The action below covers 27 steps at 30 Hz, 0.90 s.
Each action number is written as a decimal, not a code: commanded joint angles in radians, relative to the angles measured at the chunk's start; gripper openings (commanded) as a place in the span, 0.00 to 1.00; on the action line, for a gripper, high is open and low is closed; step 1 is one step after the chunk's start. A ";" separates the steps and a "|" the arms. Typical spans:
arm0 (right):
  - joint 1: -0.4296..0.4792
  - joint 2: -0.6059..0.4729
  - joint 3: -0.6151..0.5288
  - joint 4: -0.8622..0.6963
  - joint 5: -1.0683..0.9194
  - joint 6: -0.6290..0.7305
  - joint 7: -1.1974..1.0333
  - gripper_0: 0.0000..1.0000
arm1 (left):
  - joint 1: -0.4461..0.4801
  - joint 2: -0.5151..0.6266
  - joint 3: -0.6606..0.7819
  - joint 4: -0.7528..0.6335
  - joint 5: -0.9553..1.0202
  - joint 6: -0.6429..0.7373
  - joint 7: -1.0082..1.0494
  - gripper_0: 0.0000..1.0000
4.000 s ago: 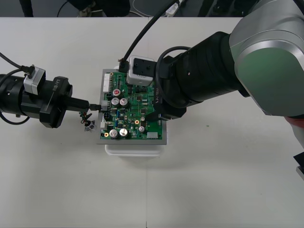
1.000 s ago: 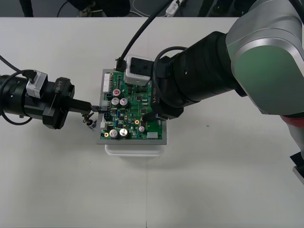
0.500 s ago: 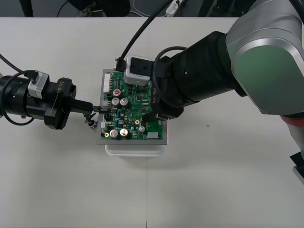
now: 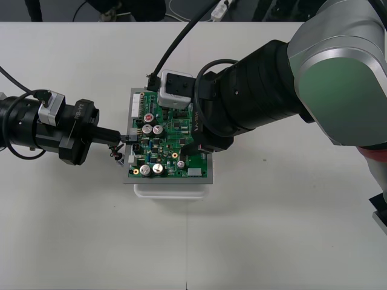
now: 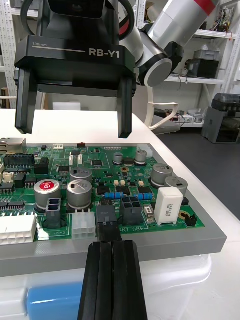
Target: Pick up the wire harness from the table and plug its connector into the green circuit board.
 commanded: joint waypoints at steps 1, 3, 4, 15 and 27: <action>-0.040 0.014 -0.025 -0.007 -0.013 0.000 -0.006 1.00 | -0.048 -0.025 -0.008 -0.019 -0.006 -0.038 -0.027 0.00; -0.040 0.012 -0.025 -0.007 -0.015 0.000 -0.004 1.00 | -0.048 -0.025 -0.009 -0.019 -0.008 -0.038 -0.026 0.00; -0.040 0.014 -0.025 -0.007 -0.015 0.000 -0.004 1.00 | -0.048 -0.025 -0.009 -0.019 -0.006 -0.038 -0.027 0.00; -0.040 0.012 -0.025 -0.007 -0.016 0.000 -0.004 1.00 | -0.052 -0.031 -0.008 -0.019 -0.006 -0.038 -0.026 0.00; -0.040 0.012 -0.025 -0.007 -0.015 0.000 -0.006 1.00 | -0.054 -0.034 -0.008 -0.016 -0.008 -0.038 -0.024 0.00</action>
